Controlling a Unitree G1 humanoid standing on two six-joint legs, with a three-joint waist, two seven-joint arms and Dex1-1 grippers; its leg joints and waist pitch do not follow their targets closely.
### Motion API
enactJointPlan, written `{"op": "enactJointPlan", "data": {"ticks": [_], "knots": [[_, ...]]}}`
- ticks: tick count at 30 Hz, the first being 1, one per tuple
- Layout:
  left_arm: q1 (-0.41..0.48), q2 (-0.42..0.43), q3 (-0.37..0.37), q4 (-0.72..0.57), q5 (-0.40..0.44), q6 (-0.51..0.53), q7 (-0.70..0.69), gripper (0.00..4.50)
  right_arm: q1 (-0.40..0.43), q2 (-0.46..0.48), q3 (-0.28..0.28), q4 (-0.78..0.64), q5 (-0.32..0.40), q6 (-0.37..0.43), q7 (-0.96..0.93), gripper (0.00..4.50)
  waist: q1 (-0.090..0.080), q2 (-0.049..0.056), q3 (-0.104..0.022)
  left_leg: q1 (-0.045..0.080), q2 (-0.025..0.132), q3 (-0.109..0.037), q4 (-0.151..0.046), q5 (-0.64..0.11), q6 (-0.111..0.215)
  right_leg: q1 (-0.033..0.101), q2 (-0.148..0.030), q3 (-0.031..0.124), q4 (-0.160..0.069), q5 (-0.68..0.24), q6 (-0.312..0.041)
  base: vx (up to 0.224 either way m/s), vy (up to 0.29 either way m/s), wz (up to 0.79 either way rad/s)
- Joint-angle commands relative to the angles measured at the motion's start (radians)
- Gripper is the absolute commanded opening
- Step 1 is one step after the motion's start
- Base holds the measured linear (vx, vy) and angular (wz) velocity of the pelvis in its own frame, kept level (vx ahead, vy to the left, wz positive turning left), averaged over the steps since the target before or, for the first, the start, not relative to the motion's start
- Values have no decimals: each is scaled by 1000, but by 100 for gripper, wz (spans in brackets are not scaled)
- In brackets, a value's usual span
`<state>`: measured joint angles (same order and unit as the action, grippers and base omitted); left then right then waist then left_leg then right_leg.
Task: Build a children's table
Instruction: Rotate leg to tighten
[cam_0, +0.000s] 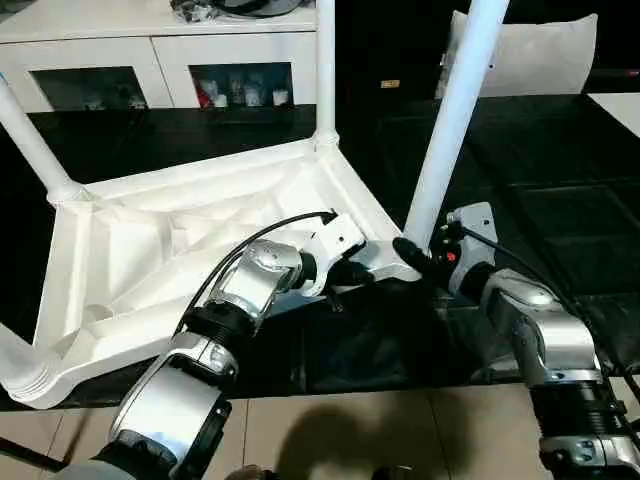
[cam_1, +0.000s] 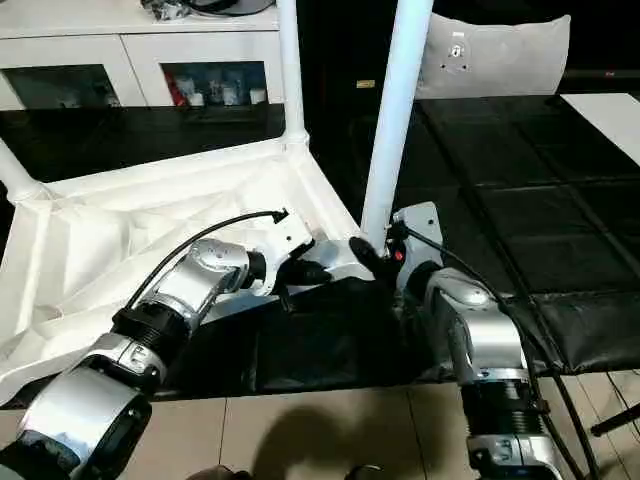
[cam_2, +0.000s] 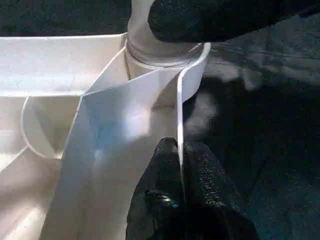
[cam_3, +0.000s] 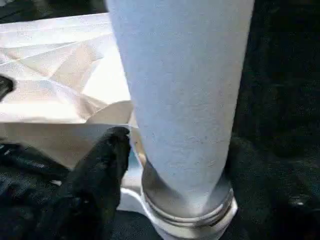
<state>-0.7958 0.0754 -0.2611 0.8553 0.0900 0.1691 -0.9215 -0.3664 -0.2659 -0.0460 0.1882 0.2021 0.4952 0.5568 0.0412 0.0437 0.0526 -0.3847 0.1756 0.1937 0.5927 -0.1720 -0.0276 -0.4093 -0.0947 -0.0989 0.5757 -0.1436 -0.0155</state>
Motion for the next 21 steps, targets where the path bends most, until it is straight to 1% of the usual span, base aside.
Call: {"op": "enactJointPlan", "data": {"ticks": [1,3,4,5,6,8,9,10,11,13,14,15,17,18,19,21], "knots": [[-14,-4,-4,-68,-38,-72,-77,0,16,-11,42,-17,27,15,68,349,10,-20,-74,16,46,-26,-62,-222,79,60,-64,43,-81,-336,-171,0,0,0],[-8,12,-9,-70,-39,-85,-105,0,23,-38,45,-23,34,8,108,359,12,-17,-74,15,48,-26,-62,-224,82,61,-65,44,-78,-325,-178,0,0,0],[-4,25,-15,-72,-38,-97,-128,0,28,-61,49,-26,35,-7,139,361,14,-17,-73,17,48,-25,-62,-230,82,59,-65,44,-79,-331,-180,0,0,0],[6,52,-30,-79,-37,-128,-182,0,34,-107,53,-30,32,-41,196,372,15,-17,-73,16,48,-25,-61,-232,81,60,-66,44,-80,-336,-180,0,0,0],[6,52,-30,-79,-37,-128,-182,0,34,-107,53,-30,32,-41,196,385,18,-17,-73,19,50,-24,-62,-238,79,59,-66,45,-81,-345,-176,0,0,0],[14,71,-39,-88,-39,-141,-225,0,40,-142,58,-39,34,-69,250,398,24,-17,-72,19,52,-25,-63,-238,76,58,-67,45,-79,-348,-178,0,0,0],[18,81,-44,-93,-42,-151,-253,0,46,-163,59,-48,44,-80,292,398,26,-16,-73,19,52,-25,-63,-242,75,58,-67,45,-79,-349,-178,0,0,0],[21,93,-51,-98,-46,-158,-291,0,54,-190,60,-62,63,-84,351,398,34,-16,-72,22,53,-23,-62,-247,79,57,-66,46,-78,-354,-174,0,0,0],[24,104,-56,-102,-49,-164,-322,0,61,-212,62,-73,77,-84,397,398,40,-16,-73,22,56,-23,-63,-241,80,57,-67,47,-77,-350,-174,0,0,0],[30,123,-71,-110,-52,-200,-381,0,73,-254,76,-84,89,-88,474,398,54,-15,-73,23,60,-23,-63,-231,83,55,-66,48,-73,-325,-181,0,0,0],[33,135,-80,-118,-58,-214,-424,0,80,-279,83,-87,104,-85,527,398,57,-13,-74,23,59,-23,-62,-237,83,56,-67,46,-72,-326,-182,0,0,0],[34,142,-85,-125,-63,-218,-450,0,84,-293,85,-87,117,-79,560,398,62,-15,-72,23,61,-22,-63,-242,84,56,-69,48,-72,-330,-185,0,0,0],[36,155,-95,-134,-71,-222,-498,0,88,-316,93,-82,137,-79,615,398,68,-14,-72,23,61,-22,-63,-245,79,55,-70,47,-73,-340,-186,0,0,0],[36,159,-101,-138,-71,-224,-517,0,89,-324,97,-76,143,-87,640,381,72,-21,-73,25,62,-22,-63,-247,77,54,-71,48,-74,-347,-186,0,0,0],[37,162,-105,-140,-71,-227,-531,0,89,-330,100,-71,147,-92,660,370,76,-17,-73,25,62,-23,-63,-244,74,53,-71,48,-72,-350,-187,0,0,0],[39,169,-116,-146,-67,-236,-557,0,96,-349,118,-80,160,-77,711,363,79,-17,-72,27,65,-23,-64,-246,70,52,-71,49,-72,-352,-186,0,0,0]]}}
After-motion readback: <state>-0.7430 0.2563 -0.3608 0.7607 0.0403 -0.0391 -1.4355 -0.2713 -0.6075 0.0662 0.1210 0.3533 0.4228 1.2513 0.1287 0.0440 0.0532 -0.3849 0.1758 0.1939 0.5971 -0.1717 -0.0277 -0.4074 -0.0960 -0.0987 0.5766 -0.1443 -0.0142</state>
